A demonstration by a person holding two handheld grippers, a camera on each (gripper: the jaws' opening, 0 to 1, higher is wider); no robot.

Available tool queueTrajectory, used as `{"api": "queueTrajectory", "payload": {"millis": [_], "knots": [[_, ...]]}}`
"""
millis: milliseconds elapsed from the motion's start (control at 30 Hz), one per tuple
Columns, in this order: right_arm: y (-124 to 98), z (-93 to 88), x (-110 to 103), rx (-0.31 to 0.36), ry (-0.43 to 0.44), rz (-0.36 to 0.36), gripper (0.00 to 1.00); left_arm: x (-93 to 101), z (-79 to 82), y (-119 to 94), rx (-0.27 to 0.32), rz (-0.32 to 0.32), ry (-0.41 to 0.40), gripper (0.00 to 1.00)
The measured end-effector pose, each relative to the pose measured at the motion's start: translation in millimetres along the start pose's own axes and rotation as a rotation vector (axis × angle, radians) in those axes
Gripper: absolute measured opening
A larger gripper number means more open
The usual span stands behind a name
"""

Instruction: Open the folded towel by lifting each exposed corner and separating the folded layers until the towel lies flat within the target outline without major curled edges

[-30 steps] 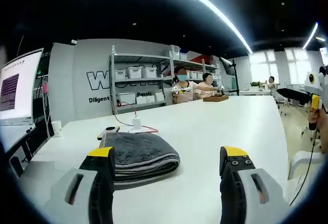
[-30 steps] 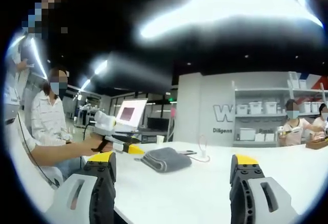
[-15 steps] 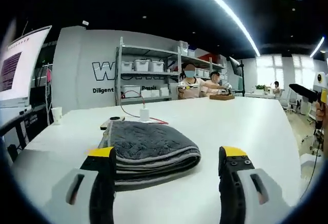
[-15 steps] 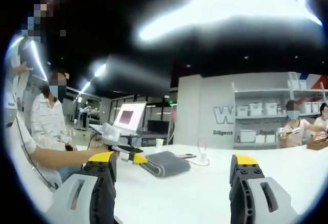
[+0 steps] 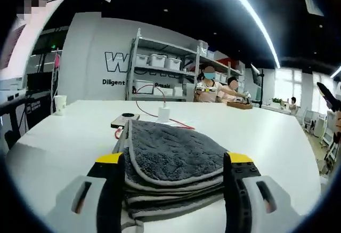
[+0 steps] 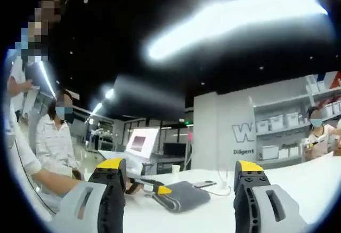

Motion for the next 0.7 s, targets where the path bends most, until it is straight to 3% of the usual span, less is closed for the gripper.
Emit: {"api": "queueTrajectory", "payload": {"millis": [67, 133, 200, 333, 467, 533, 600, 700], "knots": [[10, 1.3, 3, 0.040, -0.014, -0.002, 0.80, -4.0, -2.4, 1, 0.010, -0.013, -0.021, 0.75], [19, -0.9, 4, 0.026, -0.004, 0.002, 0.81, -6.9, -1.0, 1, 0.031, -0.019, -0.067, 0.75], [27, -2.2, 3, 0.026, -0.003, 0.010, 0.79, -8.9, 0.0, -1, 0.033, -0.014, -0.063, 0.74], [43, 1.5, 3, 0.096, -0.033, -0.007, 0.78, -17.1, -5.1, -3, 0.019, 0.027, -0.062, 0.72], [60, 2.9, 10, 0.152, -0.076, -0.090, 0.83, -16.0, -12.6, -3, 0.001, 0.015, -0.115, 0.70], [71, 0.1, 10, 0.153, -0.066, -0.071, 0.82, -12.6, -16.9, -5, -0.020, 0.009, -0.179, 0.66], [84, -8.4, 8, 0.103, 0.006, -0.027, 0.81, -11.9, -15.8, -7, -0.017, 0.017, -0.170, 0.65], [100, -12.0, 14, 0.100, -0.013, -0.030, 0.81, -8.4, -14.9, -9, -0.010, 0.013, -0.169, 0.66]]}}
Point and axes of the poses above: the point that each gripper's makers call its tool centre point, and the gripper's own axes: y roughly forward along the fingers, x roughly to its right, z roughly out of its top, the point moved 5 cm from there along -y, roughly backward along the fingers, and after that the axes turned 5 degrees about x, right-handed, at the moved point
